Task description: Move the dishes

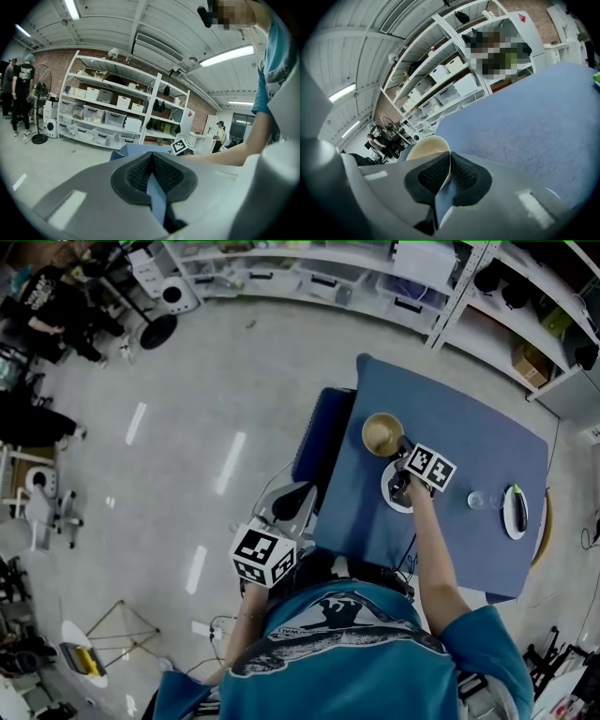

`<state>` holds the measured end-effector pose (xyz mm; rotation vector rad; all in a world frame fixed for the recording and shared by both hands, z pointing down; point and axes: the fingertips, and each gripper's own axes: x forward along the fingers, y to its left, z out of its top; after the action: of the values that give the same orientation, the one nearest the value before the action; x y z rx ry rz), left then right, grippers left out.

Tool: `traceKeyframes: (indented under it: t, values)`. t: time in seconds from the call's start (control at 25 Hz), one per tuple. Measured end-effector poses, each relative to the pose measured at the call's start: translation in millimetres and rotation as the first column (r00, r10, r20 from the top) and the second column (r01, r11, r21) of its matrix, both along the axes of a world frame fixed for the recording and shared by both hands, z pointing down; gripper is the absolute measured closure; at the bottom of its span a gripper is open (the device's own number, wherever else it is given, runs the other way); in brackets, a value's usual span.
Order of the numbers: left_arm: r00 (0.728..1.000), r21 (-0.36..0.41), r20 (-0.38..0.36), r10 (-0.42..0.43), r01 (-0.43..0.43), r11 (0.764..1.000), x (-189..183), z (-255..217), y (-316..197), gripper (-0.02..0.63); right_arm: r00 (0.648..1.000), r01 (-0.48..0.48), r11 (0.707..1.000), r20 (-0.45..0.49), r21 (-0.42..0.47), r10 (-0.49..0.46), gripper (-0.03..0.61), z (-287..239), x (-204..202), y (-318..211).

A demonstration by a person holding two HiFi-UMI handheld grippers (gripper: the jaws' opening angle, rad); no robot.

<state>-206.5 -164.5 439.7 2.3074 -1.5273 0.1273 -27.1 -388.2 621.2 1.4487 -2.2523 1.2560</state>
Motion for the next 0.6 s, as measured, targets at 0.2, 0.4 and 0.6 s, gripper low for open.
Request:
traceKeyframes:
  t: [0.2,0.4,0.6]
  values:
    - [1.000,-0.010,0.007,-0.020,0.020,1.000,-9.9,1.9,3.2,0.595,0.999,-0.034,0.999,0.018,-0.005,0.034,0.568,2.6,-3.2,-10.1]
    - [1.000,-0.011,0.009,-0.018,0.019,1.000,-13.6,1.7,4.7,0.595,0.999,-0.005,1.000,0.049,0.025,0.004,0.551,-5.3,-12.9,-10.4]
    - [1.000,0.000,0.006,0.010,-0.010,1.000,-9.5,-0.1,3.9,0.595,0.999,0.032,0.999,0.005,0.017,-0.032,0.453,-5.5,-12.5,-1.2]
